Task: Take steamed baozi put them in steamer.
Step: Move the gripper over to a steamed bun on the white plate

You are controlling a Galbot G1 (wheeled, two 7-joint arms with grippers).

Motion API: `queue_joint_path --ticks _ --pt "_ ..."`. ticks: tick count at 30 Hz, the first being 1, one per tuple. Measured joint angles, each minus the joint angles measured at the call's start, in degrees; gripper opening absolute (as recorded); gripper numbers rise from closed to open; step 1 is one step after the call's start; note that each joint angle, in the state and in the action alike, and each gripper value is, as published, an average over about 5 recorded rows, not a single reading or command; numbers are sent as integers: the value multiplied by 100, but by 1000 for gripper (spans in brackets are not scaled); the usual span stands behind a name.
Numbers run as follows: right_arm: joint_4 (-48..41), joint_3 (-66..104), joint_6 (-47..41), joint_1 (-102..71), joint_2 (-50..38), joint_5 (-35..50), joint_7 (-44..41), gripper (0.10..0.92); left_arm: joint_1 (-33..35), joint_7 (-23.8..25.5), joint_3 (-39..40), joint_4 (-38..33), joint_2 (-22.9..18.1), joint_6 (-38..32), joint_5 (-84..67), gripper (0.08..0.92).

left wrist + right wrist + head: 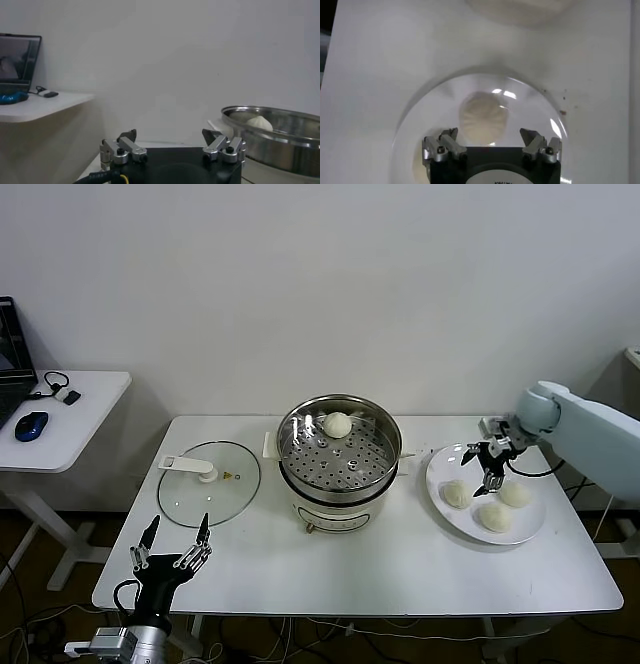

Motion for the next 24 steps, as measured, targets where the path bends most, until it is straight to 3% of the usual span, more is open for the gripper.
queue_joint_path --ticks 24 --pt "-794 297 220 -431 553 -329 -25 823 -90 -5 20 79 -2 32 -53 823"
